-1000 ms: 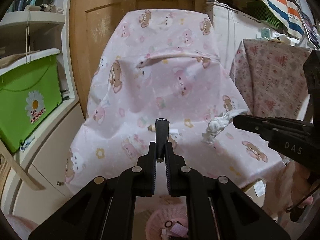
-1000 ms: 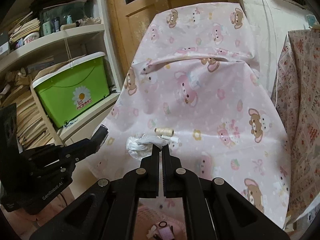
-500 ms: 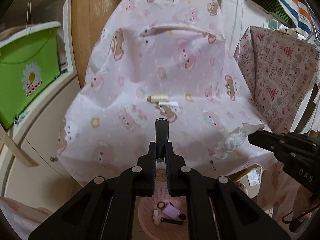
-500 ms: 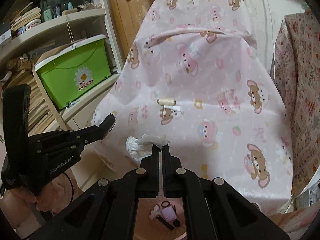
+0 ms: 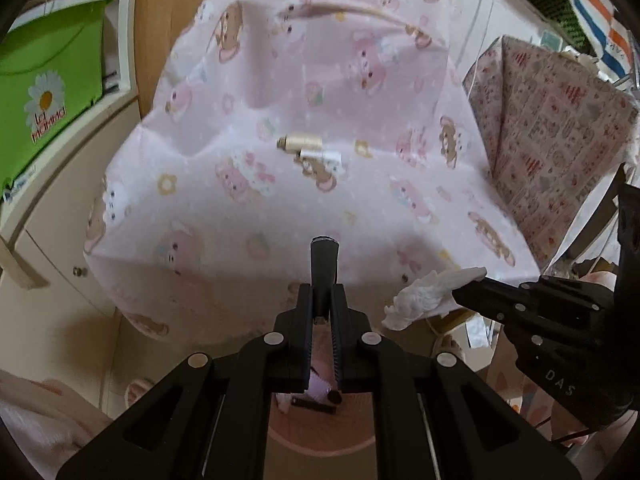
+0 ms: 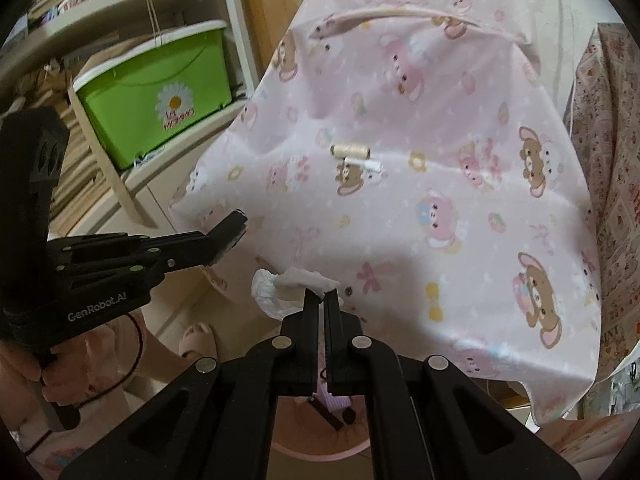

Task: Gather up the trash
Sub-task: 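Carry the black cylinder and white tissue down over the pink basket with both grippers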

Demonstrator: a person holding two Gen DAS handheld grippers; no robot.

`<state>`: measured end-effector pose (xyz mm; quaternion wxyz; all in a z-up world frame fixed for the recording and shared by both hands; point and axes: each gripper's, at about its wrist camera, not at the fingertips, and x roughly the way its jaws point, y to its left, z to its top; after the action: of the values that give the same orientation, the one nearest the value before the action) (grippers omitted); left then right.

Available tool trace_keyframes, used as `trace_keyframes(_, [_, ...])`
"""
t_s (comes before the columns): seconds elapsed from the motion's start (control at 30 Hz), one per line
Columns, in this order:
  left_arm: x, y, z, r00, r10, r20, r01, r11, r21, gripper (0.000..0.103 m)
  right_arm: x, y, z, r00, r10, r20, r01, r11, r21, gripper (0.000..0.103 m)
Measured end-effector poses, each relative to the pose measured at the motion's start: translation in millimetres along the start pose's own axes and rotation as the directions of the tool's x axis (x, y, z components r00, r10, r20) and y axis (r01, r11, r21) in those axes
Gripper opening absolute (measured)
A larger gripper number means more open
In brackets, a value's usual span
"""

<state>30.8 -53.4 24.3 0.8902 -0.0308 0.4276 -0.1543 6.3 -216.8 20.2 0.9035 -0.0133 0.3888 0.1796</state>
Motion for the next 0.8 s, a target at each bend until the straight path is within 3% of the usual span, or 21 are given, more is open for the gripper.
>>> trace_keyframes(0.27, [32.8, 5.7, -12.0, 0.986, -0.026, -0.168, 0.018, 0.999, -0.049, 0.008, 20.3, -2.2, -6.7, 0.995, 0.011, -0.099, -0.010, 1.000, 0.009, 0.003])
trace_keyframes(0.57, [83.8, 11.3, -23.2, 0.946, -0.003, -0.323, -0.019, 0.998, -0.065, 0.008, 69.3, -16.0, -23.0, 0.967, 0.001, -0.254, 0.023, 0.996, 0.092, 0.003])
trace_keyframes(0.7, [103.0, 6.0, -29.3, 0.934, 0.069, -0.352, -0.075, 0.997, -0.003, 0.008, 88.8, -15.3, -30.5, 0.955, -0.055, -0.292, 0.074, 0.996, 0.055, 0.003])
trace_keyframes(0.8, [119.4, 8.5, -39.8, 0.911, 0.128, -0.392, -0.132, 0.991, 0.017, 0.008, 103.7, -17.3, -37.3, 0.943, -0.061, -0.326, 0.088, 0.994, 0.069, 0.003])
